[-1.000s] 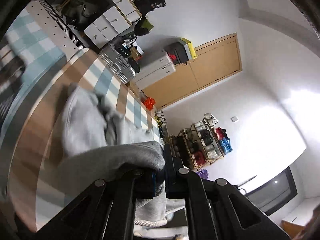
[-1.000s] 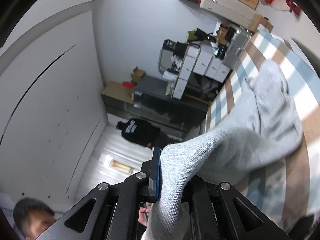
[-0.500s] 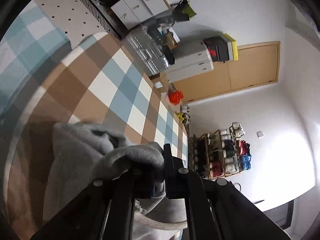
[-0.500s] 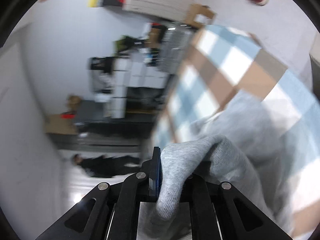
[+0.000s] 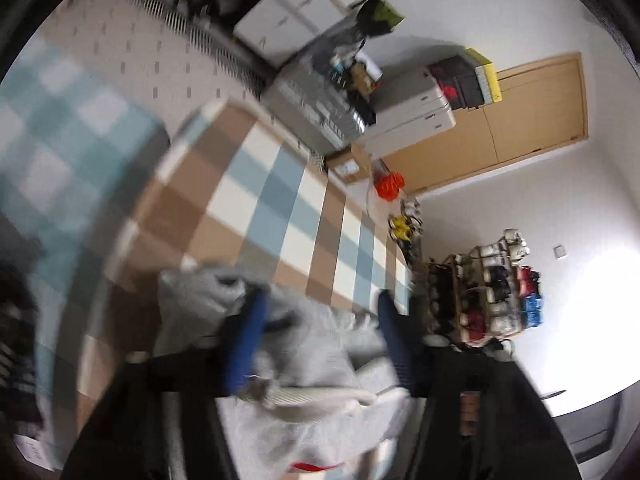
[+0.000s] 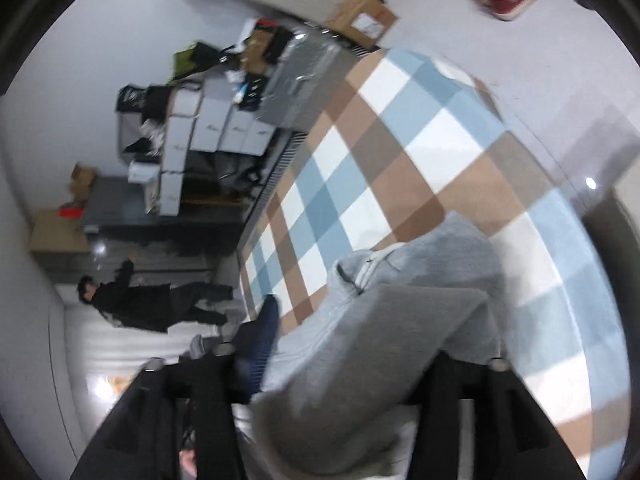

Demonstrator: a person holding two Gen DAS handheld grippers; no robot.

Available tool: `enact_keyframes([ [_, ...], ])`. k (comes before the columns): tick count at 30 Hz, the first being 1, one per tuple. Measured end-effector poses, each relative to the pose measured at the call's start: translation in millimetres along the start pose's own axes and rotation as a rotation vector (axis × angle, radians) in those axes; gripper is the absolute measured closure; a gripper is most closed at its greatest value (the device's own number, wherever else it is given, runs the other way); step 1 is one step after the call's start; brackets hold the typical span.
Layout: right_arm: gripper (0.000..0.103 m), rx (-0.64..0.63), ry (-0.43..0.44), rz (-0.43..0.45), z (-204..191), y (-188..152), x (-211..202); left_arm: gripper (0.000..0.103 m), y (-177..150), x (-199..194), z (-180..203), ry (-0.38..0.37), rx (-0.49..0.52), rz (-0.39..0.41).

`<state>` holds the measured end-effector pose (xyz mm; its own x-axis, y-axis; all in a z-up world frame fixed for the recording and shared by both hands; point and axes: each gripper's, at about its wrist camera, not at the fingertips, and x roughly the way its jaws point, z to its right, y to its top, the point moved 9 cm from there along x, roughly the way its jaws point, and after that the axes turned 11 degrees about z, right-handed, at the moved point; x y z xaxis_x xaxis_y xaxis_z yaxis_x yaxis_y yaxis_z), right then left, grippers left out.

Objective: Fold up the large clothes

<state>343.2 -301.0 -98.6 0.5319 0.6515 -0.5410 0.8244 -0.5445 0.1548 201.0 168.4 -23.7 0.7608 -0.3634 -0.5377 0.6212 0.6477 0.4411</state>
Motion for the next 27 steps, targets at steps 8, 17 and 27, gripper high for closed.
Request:
enact_keyframes([
  [8,0.008,0.021,0.111,0.193,-50,24,-41,0.035,7,-11,26,0.039,0.109,0.045],
  [17,0.004,-0.469,0.037,0.136,-74,-78,-33,0.035,-101,3,39,0.195,0.579,0.003],
  [27,0.004,-1.025,-0.181,0.087,-11,-202,9,0.035,-142,-12,33,0.341,0.793,0.175],
])
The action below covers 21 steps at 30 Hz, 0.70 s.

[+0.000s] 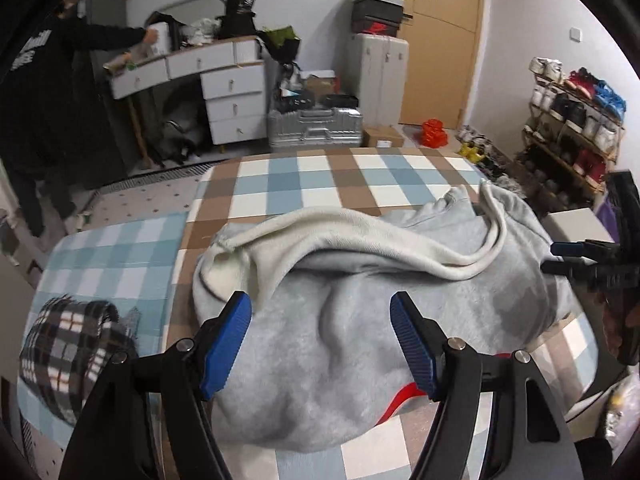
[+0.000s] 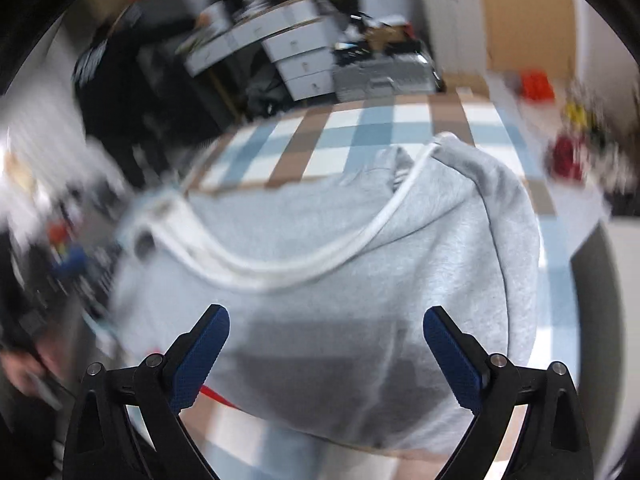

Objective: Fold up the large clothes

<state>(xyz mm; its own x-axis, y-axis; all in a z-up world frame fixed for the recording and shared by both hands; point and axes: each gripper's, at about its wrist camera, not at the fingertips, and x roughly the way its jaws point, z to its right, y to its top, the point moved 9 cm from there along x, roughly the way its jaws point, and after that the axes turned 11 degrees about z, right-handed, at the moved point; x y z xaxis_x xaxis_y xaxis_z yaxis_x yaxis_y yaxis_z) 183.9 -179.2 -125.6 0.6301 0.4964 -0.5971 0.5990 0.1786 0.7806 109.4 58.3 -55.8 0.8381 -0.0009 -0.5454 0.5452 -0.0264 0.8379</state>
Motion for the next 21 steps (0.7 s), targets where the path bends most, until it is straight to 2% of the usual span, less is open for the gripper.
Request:
enact_keyframes([
  [3,0.004,-0.144,0.023,0.041,-29,2,-4,0.035,1,-8,-5,0.058,-0.059,0.036],
  [5,0.004,-0.193,0.042,0.057,-50,9,-5,0.025,0,-11,-9,0.097,-0.097,0.048],
  [8,0.004,-0.255,0.054,0.065,-76,22,3,0.024,-2,-15,-17,0.127,-0.147,0.085],
  [11,0.004,-0.363,0.024,0.058,-101,32,28,0.024,-10,-16,-33,0.181,-0.195,0.128],
  [15,0.004,-0.462,0.04,-0.003,-130,34,66,0.024,-28,-11,-48,0.184,-0.275,0.124],
  [18,0.004,-0.546,0.009,-0.045,-141,34,96,0.024,-33,-8,-53,0.192,-0.255,0.133],
  [20,0.007,-0.533,0.011,-0.102,-139,34,115,0.024,-36,-6,-52,0.189,-0.249,0.126],
  [21,0.016,-0.5,0.019,-0.133,-135,36,125,0.024,-37,-5,-49,0.172,-0.25,0.115],
])
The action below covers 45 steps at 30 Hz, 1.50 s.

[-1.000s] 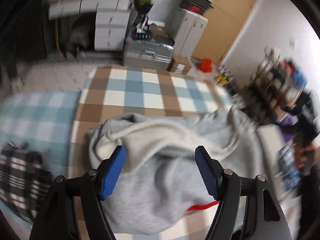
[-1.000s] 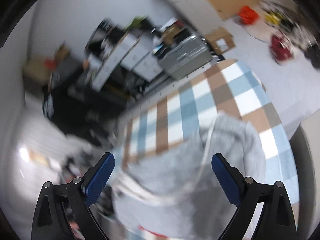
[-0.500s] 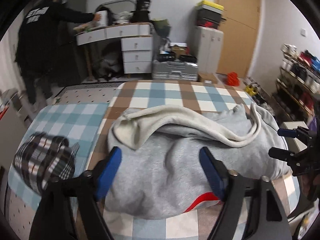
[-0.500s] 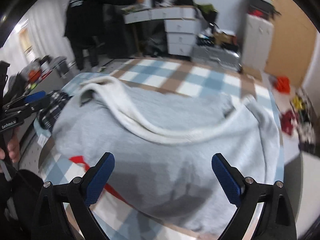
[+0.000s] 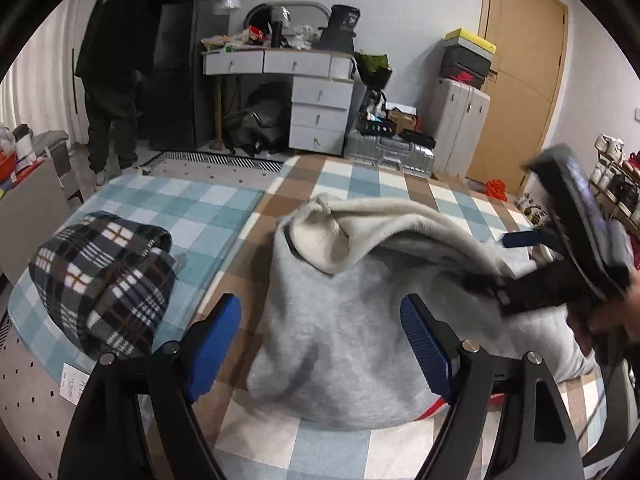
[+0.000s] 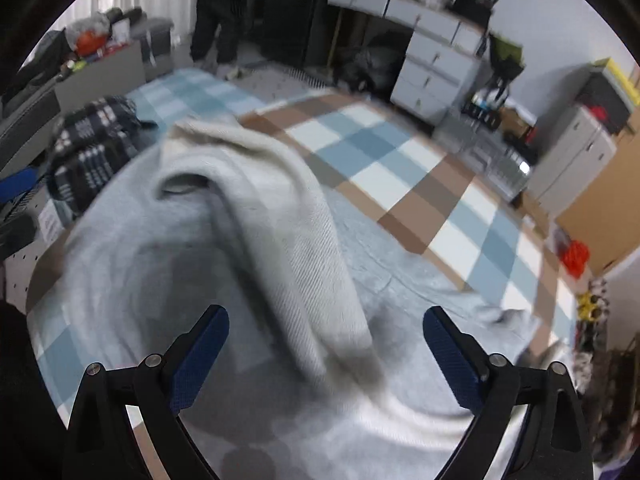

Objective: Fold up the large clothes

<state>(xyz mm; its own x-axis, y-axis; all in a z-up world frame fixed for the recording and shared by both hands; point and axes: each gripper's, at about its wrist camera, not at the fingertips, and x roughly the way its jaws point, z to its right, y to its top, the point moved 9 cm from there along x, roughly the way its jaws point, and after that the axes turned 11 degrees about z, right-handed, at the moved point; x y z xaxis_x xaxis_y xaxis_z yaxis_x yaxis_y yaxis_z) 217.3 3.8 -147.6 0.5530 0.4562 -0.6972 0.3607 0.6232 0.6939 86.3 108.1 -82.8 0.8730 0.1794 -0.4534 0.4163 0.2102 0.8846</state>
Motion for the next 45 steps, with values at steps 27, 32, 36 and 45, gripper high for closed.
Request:
enact_keyframes([
  [27,0.002,-0.088,0.018,0.114,-23,102,32,0.024,1,-10,6,-0.122,-0.067,-0.049],
  [32,0.002,-0.461,-0.096,0.064,-76,85,46,0.024,7,-15,-15,-0.096,-0.1,-0.019],
  [36,0.002,-0.466,-0.125,0.043,-88,98,79,0.024,9,-12,-25,-0.087,-0.147,-0.017],
  [45,0.007,-0.241,-0.257,0.148,-50,167,124,0.024,7,-6,-26,-0.101,-0.156,-0.042],
])
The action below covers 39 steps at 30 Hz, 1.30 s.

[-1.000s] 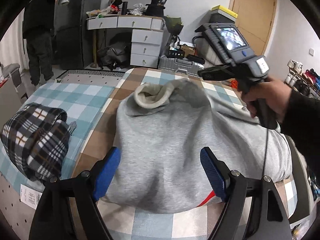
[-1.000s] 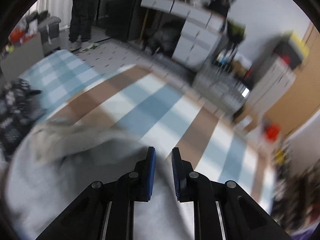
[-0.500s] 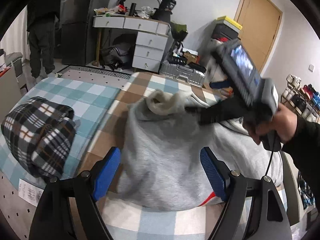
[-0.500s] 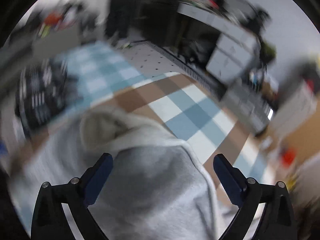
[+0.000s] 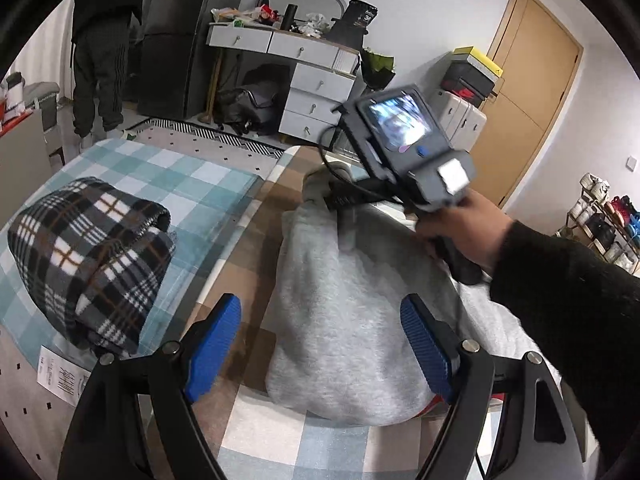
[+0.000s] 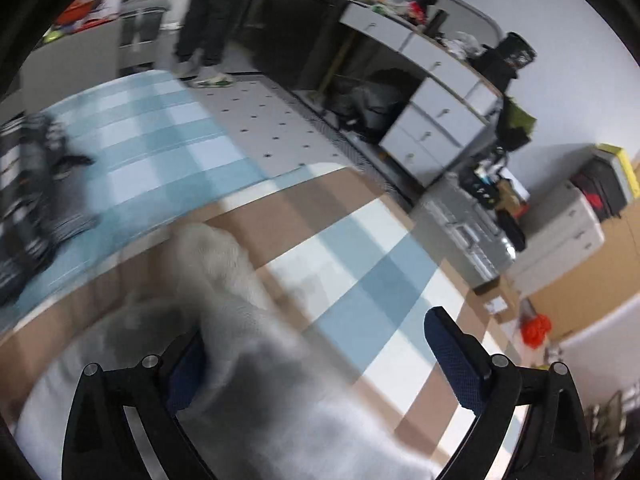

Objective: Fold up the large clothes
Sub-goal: 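Pull the hood across the folded hoodie with the right gripper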

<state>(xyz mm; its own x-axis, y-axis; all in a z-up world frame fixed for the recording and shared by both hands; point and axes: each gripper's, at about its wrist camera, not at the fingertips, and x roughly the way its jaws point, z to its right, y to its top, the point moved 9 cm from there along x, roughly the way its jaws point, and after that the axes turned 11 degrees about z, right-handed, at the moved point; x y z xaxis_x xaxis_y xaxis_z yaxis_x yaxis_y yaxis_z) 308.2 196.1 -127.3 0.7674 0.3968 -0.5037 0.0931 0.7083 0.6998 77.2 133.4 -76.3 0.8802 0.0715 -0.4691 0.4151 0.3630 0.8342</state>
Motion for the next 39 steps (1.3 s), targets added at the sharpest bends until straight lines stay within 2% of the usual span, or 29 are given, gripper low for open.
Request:
enact_keyframes([
  [4,0.007,0.053,-0.048,0.121,15,37,-6,0.024,-1,0,-1,0.008,0.006,-0.007],
  [6,0.007,0.123,-0.055,0.225,31,58,-26,0.024,-2,2,-2,0.013,0.011,-0.011],
  [8,0.005,0.233,-0.017,0.352,54,72,-55,0.024,-3,4,-4,0.027,0.022,-0.015],
  [10,0.005,0.332,0.062,0.377,70,74,-72,0.024,-6,8,-5,0.04,0.031,-0.03],
  [12,0.005,0.391,0.117,0.356,91,63,-91,0.024,-10,11,-6,0.045,0.035,-0.048],
  [15,0.004,0.418,0.053,0.296,137,19,-117,0.024,-16,13,-3,0.049,0.05,-0.066],
  [17,0.003,0.413,-0.014,0.233,174,-25,-138,0.024,-18,12,0,0.052,0.063,-0.068],
  [19,0.0,0.444,-0.096,0.135,215,-84,-161,0.024,-21,12,6,0.055,0.085,-0.068],
  [21,0.0,0.476,-0.12,0.047,243,-139,-176,0.024,-23,13,12,0.055,0.098,-0.07],
  [24,0.0,0.463,-0.142,-0.085,266,-211,-190,0.024,-27,18,19,0.062,0.115,-0.076],
  [25,0.0,0.444,-0.125,-0.128,266,-231,-192,0.024,-28,20,20,0.064,0.12,-0.077],
  [27,0.0,0.367,-0.114,-0.19,257,-256,-192,0.024,-30,22,24,0.068,0.136,-0.081],
  [30,0.0,0.228,-0.083,-0.202,235,-265,-186,0.024,-32,27,28,0.076,0.16,-0.081],
  [33,0.0,0.118,-0.048,-0.158,204,-248,-170,0.024,-33,30,28,0.09,0.184,-0.081],
  [37,0.0,-0.089,-0.019,-0.18,164,-241,-135,0.024,-34,35,24,0.097,0.183,-0.095],
  [39,0.001,-0.071,-0.019,-0.208,167,-240,-115,0.024,-34,35,23,0.099,0.18,-0.099],
])
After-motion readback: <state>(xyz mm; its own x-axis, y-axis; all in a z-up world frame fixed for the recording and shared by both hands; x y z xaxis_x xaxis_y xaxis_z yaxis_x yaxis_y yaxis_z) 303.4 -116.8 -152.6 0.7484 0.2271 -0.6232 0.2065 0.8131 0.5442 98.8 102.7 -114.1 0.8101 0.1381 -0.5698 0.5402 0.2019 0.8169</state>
